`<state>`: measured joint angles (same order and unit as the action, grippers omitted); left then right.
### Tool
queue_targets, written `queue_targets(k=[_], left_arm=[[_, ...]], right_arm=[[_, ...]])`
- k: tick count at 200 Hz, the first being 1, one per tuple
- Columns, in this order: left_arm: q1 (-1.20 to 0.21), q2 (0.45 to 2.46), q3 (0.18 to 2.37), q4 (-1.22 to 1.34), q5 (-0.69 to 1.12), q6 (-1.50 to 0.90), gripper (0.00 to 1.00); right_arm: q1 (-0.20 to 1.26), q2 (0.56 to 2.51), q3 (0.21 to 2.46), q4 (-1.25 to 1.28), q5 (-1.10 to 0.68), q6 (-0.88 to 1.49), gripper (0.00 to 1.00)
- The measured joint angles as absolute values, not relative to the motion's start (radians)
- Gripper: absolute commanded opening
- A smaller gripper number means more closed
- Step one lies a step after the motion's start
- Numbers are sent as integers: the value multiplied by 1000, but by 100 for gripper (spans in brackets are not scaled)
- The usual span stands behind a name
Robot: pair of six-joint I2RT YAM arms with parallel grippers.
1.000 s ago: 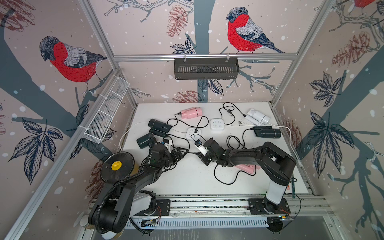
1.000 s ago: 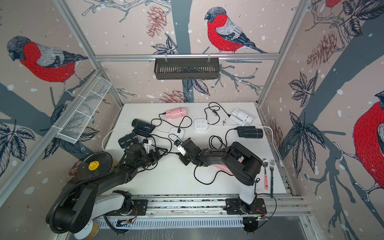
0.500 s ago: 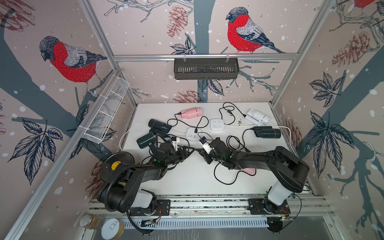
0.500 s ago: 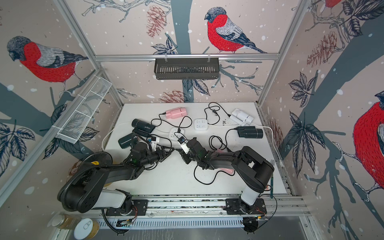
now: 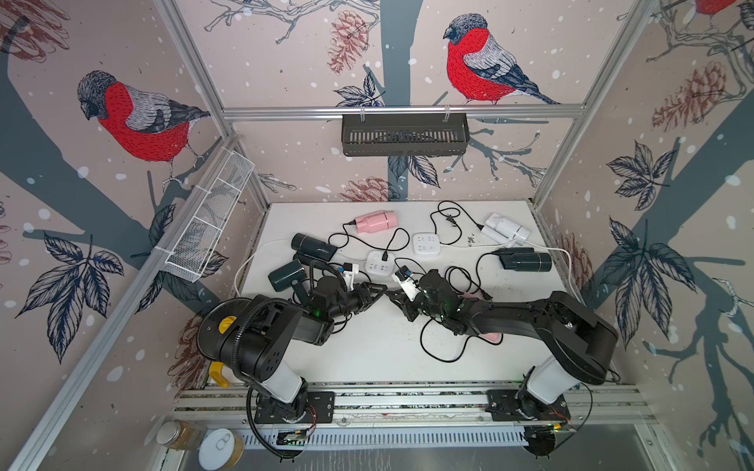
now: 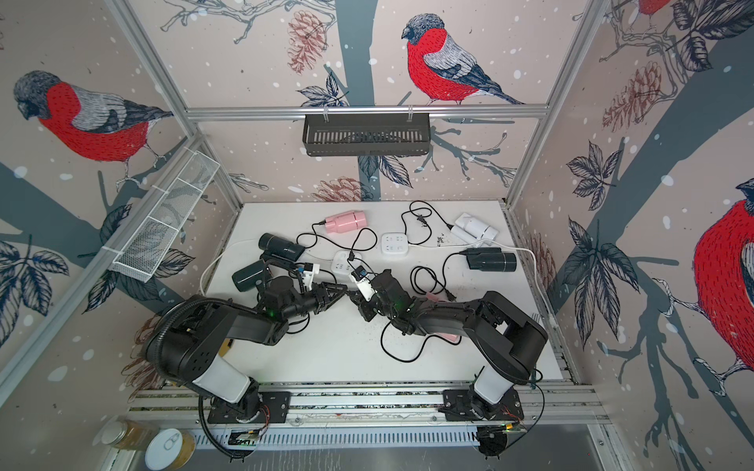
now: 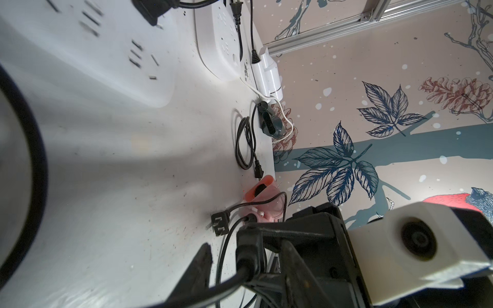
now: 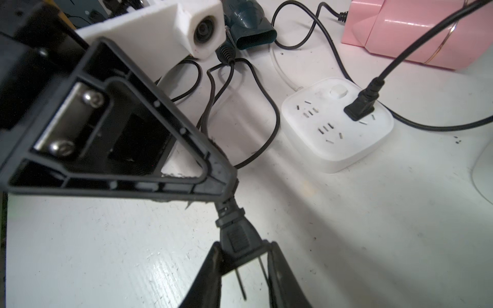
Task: Charge the blow dryers
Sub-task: Pick up the plug from the center of the board.
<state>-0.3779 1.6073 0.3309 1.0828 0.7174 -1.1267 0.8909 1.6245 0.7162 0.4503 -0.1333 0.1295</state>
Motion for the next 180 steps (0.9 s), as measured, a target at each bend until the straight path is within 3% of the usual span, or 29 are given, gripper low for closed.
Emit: queue_targets(k=[82,130,145,166,180], left_arm=[[-406,1656,357,1091,740,-1126,16],[-407,1597,390,1034,741,-1073,13],[-407,1538,447,917,732,-994,11],[-405,1451,553,707,698,-844,11],[-400,1419,626,562,668,-747,10]], right_arm=[[892,1623,712,450,-147,131,30],[889,1594,684,471,-129,136,53],[885,1560,658,490,-118,155,61],[868,1502,614,528,-90,162,81],[848,1468,587,552,-74,181,85]])
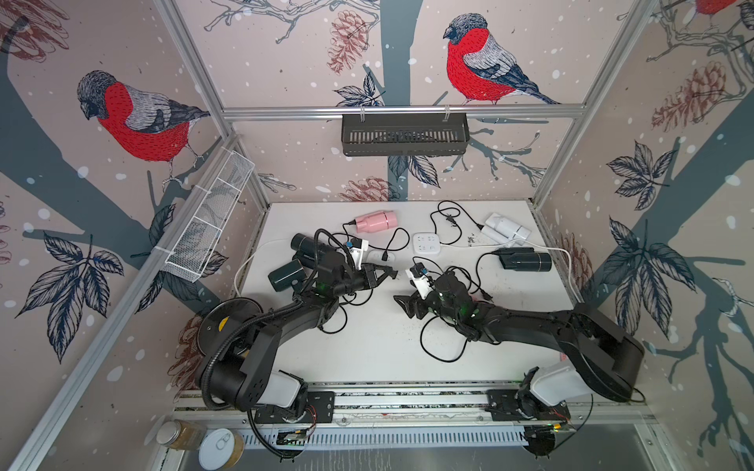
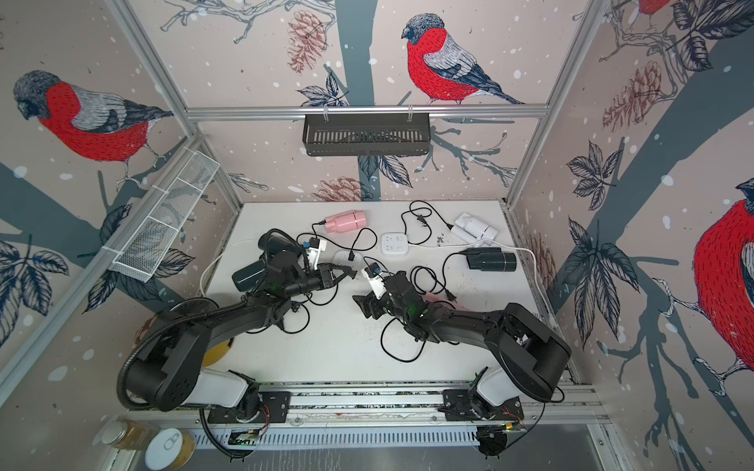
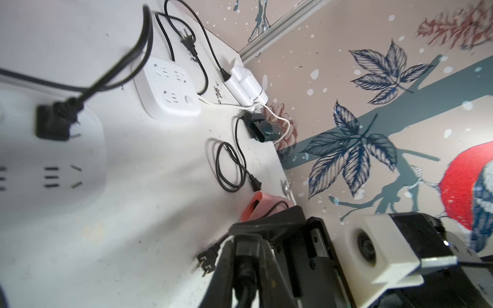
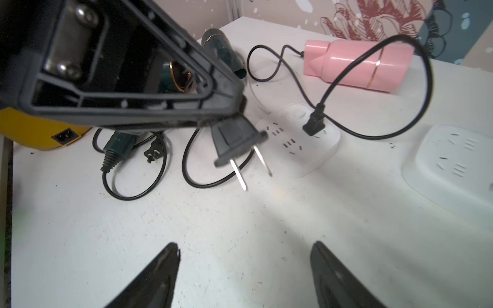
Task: Charge the blow dryers
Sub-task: Pick up the plug from the center of the board, then insert the plug into the socket.
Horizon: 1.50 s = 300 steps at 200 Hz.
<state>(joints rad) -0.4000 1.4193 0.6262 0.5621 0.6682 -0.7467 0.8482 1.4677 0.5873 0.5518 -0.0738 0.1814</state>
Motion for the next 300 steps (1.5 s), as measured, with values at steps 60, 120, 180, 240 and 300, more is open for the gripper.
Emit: queue_targets(k=[60,120,180,240,300], left_arm=[[-325,1396,929,44,512,-425,9],[-269,1431,1335,-197,357,-227,9],[-255,1500,1555,-297,136,-115,9],[-253,1393,1335,-215,142,-69,8],[-273,1408,1079,-89,262,-80,10]], right_arm=[[800,1390,530,593,6,219,94],[769,1349,506,588,55,262,92],[752,1329,493,585,66,265,90],[752,1336,492,585,67,265,89],[752,1340,491,591,59,264,92]])
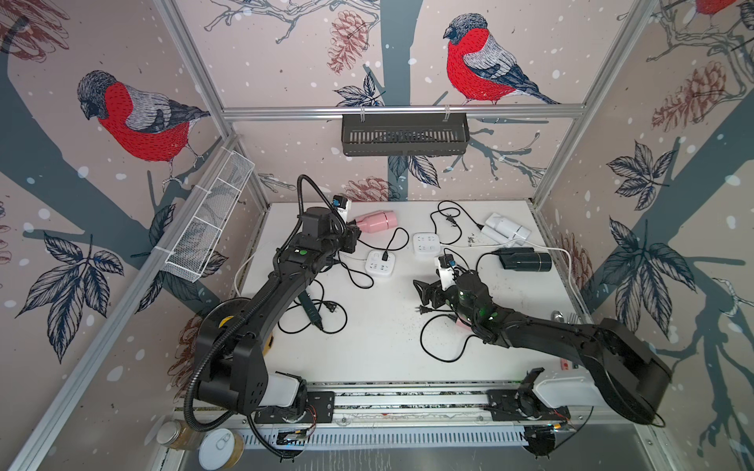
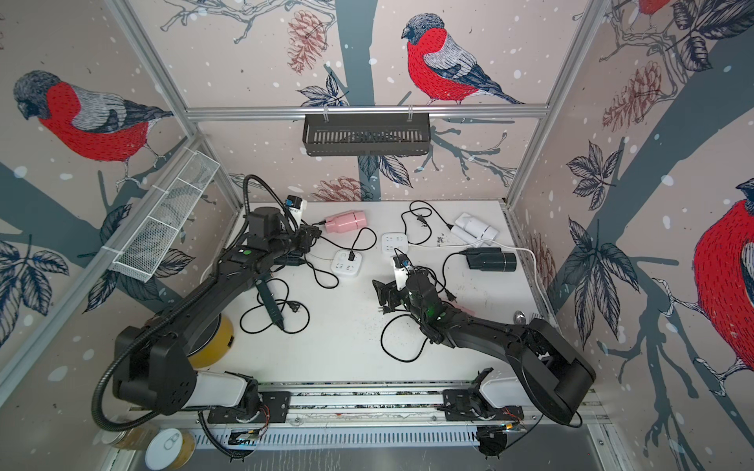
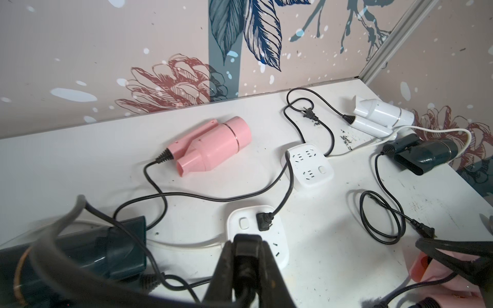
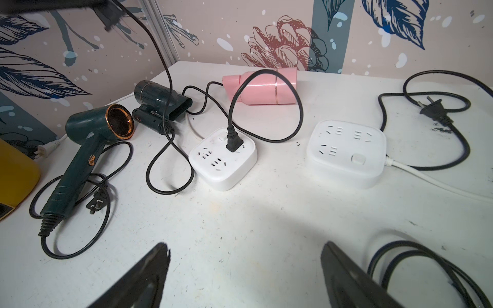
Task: Charge the blow dryers
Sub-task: Insert the plug into the socket.
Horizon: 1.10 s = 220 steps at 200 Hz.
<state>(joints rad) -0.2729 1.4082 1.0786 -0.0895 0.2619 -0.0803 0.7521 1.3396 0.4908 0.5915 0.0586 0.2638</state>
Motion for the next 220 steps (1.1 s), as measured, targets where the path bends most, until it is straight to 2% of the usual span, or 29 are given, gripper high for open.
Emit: queue_targets(k=[22,102,152,220], left_arm=[[-299,1436,994,-27,266,-82,11],[-344,1586,857,223,260,-83,12],[-370,1696,922,254,231,-82,12],[-390,1769,1030,123,171,-83,11]], right_arm=[[752,1340,490,600,15,257,100],[757,1338,477,636,-54,235,100],[757,1350,483,633,-53,234,100],[759,1363,494,628,-52,234,100]])
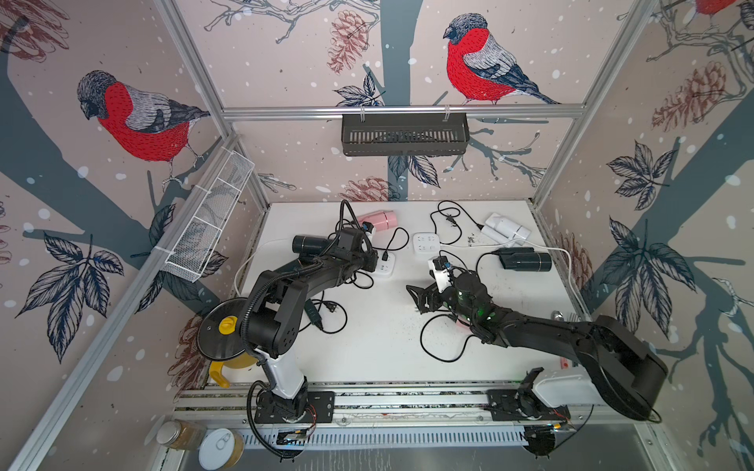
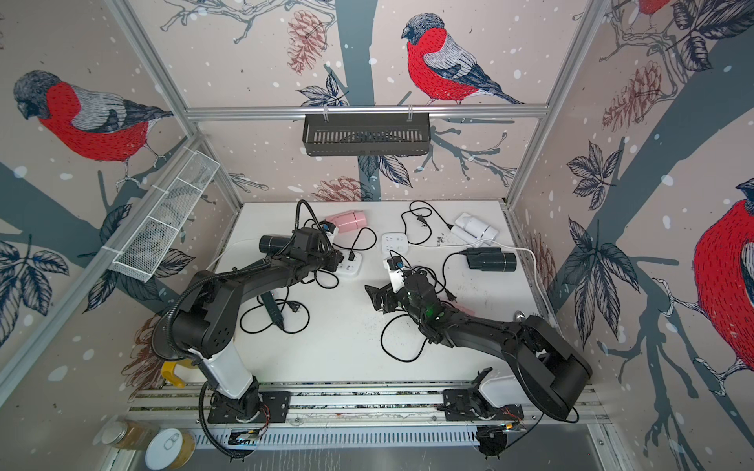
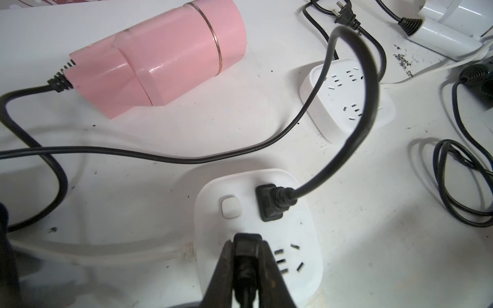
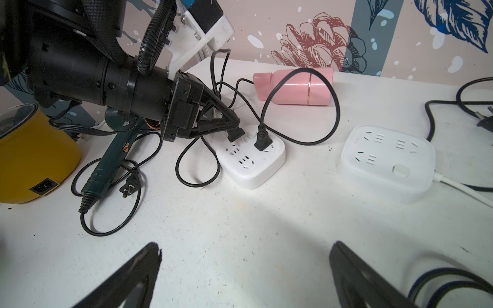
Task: Charge the blow dryers
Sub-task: Insert the plug into the socket.
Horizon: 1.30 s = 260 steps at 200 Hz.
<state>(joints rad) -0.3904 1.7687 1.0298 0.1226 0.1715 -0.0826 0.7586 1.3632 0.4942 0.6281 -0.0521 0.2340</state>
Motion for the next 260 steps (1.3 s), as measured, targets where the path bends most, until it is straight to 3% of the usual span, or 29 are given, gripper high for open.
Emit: queue_targets(k=[103,260], left_arm=[[-423,1792,1120,-63,105,-131,11],[-430,1777,1139,-128,77,-196,11]], right_arm=[[759,1376,505,622,-41,232,100],[772,1396,519,617,-16,231,100]])
